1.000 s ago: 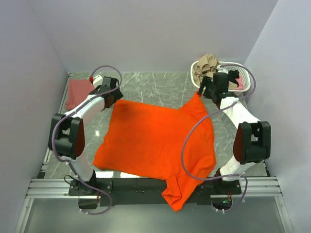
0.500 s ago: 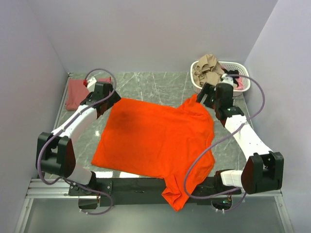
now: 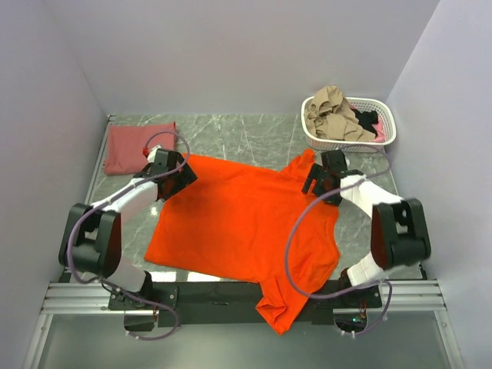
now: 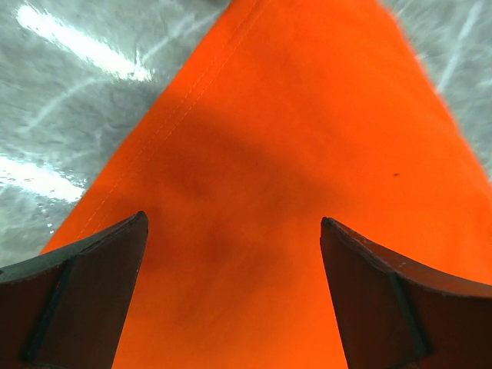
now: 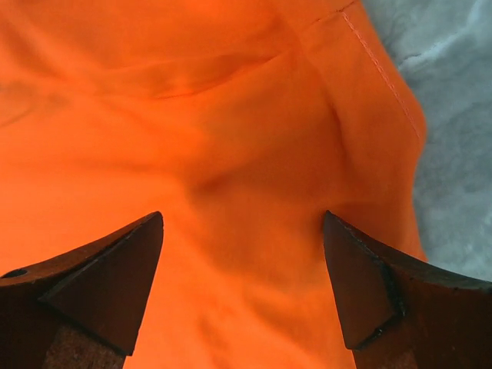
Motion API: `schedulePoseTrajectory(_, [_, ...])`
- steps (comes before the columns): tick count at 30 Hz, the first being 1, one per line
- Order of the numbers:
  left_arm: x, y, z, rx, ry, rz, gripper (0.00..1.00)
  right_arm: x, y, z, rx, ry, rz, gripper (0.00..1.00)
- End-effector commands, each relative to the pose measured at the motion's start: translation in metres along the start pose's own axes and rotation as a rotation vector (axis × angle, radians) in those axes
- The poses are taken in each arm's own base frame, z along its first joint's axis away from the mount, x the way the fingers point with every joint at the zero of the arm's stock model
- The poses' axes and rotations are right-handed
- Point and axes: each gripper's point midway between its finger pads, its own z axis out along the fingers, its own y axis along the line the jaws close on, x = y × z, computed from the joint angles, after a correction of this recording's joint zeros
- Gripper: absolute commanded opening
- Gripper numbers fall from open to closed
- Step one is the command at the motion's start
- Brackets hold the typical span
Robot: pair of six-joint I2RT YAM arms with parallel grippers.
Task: Fold and stack the t-shirts
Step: Flatten the tshirt out
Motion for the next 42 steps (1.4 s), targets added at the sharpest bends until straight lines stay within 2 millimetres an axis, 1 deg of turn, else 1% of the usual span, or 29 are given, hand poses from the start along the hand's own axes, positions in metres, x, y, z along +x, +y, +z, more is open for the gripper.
schedulePoseTrajectory(1, [0.011, -0.003, 0.015, 0.015, 0.037, 0.013, 0.99, -0.011, 0.000, 0.018, 0.061, 0.016, 0.020, 0.90])
schedulePoseTrajectory(2, [0.015, -0.002, 0.023, 0.003, 0.052, 0.021, 0.99, -0.020, 0.002, 0.022, 0.070, 0.010, 0.026, 0.90])
schedulePoseTrajectory(4, [0.017, 0.000, 0.030, -0.012, 0.065, 0.027, 0.99, -0.014, -0.004, 0.038, 0.117, 0.067, 0.018, 0.90])
schedulePoseTrajectory(5, [0.019, 0.000, 0.038, -0.031, 0.079, 0.033, 0.99, -0.023, -0.001, 0.041, 0.119, 0.063, 0.020, 0.89])
schedulePoseTrajectory(7, [0.020, 0.005, 0.046, -0.067, 0.085, 0.033, 0.99, -0.021, -0.003, 0.053, 0.141, 0.101, 0.008, 0.76])
schedulePoseTrajectory(8, [0.019, 0.005, 0.053, -0.084, 0.087, 0.033, 0.99, -0.032, 0.000, 0.054, 0.144, 0.083, 0.013, 0.75])
schedulePoseTrajectory(10, [0.017, 0.006, 0.059, -0.106, 0.092, 0.029, 0.99, -0.036, 0.001, 0.059, 0.158, 0.093, -0.002, 0.79])
schedulePoseTrajectory(11, [0.015, 0.004, 0.065, -0.111, 0.094, 0.026, 0.99, -0.049, 0.007, 0.059, 0.150, 0.067, -0.004, 0.80])
schedulePoseTrajectory(13, [0.010, 0.002, 0.070, -0.109, 0.094, 0.020, 0.99, -0.054, 0.005, 0.067, 0.166, 0.087, -0.017, 0.81])
schedulePoseTrajectory(14, [0.008, -0.002, 0.075, -0.102, 0.099, 0.016, 0.99, -0.069, 0.012, 0.068, 0.153, 0.066, -0.020, 0.80])
schedulePoseTrajectory(16, [0.003, -0.003, 0.082, -0.106, 0.102, 0.014, 0.99, -0.072, 0.011, 0.076, 0.168, 0.085, -0.040, 0.80])
schedulePoseTrajectory(17, [0.000, -0.006, 0.087, -0.110, 0.104, 0.014, 0.99, -0.085, 0.017, 0.077, 0.154, 0.063, -0.044, 0.80])
schedulePoseTrajectory(21, [-0.008, -0.011, 0.094, -0.111, 0.098, 0.011, 0.99, -0.104, 0.027, 0.088, 0.140, 0.039, -0.073, 0.81])
schedulePoseTrajectory(25, [-0.027, -0.023, 0.086, -0.096, 0.058, 0.013, 0.99, -0.121, 0.041, 0.082, 0.084, 0.003, -0.099, 0.81])
schedulePoseTrajectory(27, [-0.040, -0.030, 0.073, -0.084, 0.027, 0.008, 0.99, -0.131, 0.050, 0.066, 0.059, -0.031, -0.111, 0.82])
schedulePoseTrajectory(28, [-0.044, -0.031, 0.067, -0.083, 0.018, 0.006, 0.99, -0.132, 0.054, 0.058, 0.043, -0.040, -0.125, 0.82])
schedulePoseTrajectory(29, [-0.054, -0.037, 0.053, -0.055, -0.011, -0.003, 0.99, -0.127, 0.054, 0.052, 0.042, -0.039, -0.135, 0.83])
schedulePoseTrajectory(30, [-0.059, -0.040, 0.045, -0.041, -0.026, -0.010, 0.99, -0.131, 0.066, 0.032, 0.010, -0.080, -0.156, 0.84])
schedulePoseTrajectory(31, [-0.061, -0.040, 0.037, -0.030, -0.037, -0.016, 0.99, -0.128, 0.069, 0.023, 0.003, -0.092, -0.166, 0.84])
schedulePoseTrajectory(32, [-0.066, -0.040, 0.020, -0.015, -0.061, -0.028, 0.99, -0.125, 0.067, 0.003, 0.002, -0.120, -0.174, 0.84])
schedulePoseTrajectory(33, [-0.059, -0.031, 0.014, -0.035, -0.047, -0.037, 0.99, -0.114, 0.076, -0.007, -0.015, -0.124, -0.197, 0.85])
schedulePoseTrajectory(34, [-0.060, -0.030, 0.006, -0.029, -0.060, -0.048, 0.99, -0.108, 0.080, -0.017, -0.030, -0.132, -0.209, 0.85])
schedulePoseTrajectory(35, [-0.063, -0.025, -0.011, -0.035, -0.075, -0.060, 0.99, -0.094, 0.078, -0.034, -0.040, -0.138, -0.221, 0.85])
schedulePoseTrajectory(36, [-0.059, -0.020, -0.017, -0.048, -0.073, -0.090, 0.99, -0.082, 0.077, -0.041, -0.040, -0.134, -0.223, 0.85])
schedulePoseTrajectory(37, [-0.046, -0.006, -0.019, -0.076, -0.054, -0.101, 0.99, -0.063, 0.088, -0.051, -0.067, -0.127, -0.256, 0.85])
schedulePoseTrajectory(38, [-0.044, 0.001, -0.033, -0.078, -0.059, -0.119, 0.99, -0.043, 0.082, -0.061, -0.074, -0.119, -0.261, 0.86])
schedulePoseTrajectory(39, [-0.036, 0.007, -0.037, -0.085, -0.052, -0.156, 0.99, -0.026, 0.083, -0.066, -0.089, -0.094, -0.234, 0.86])
schedulePoseTrajectory(40, [-0.023, 0.020, -0.045, -0.092, -0.043, -0.173, 0.99, 0.012, 0.082, -0.064, -0.110, -0.032, -0.274, 0.86])
schedulePoseTrajectory(42, [-0.005, 0.033, -0.052, -0.100, -0.015, -0.213, 0.99, 0.050, 0.096, -0.082, -0.234, 0.020, -0.276, 0.86])
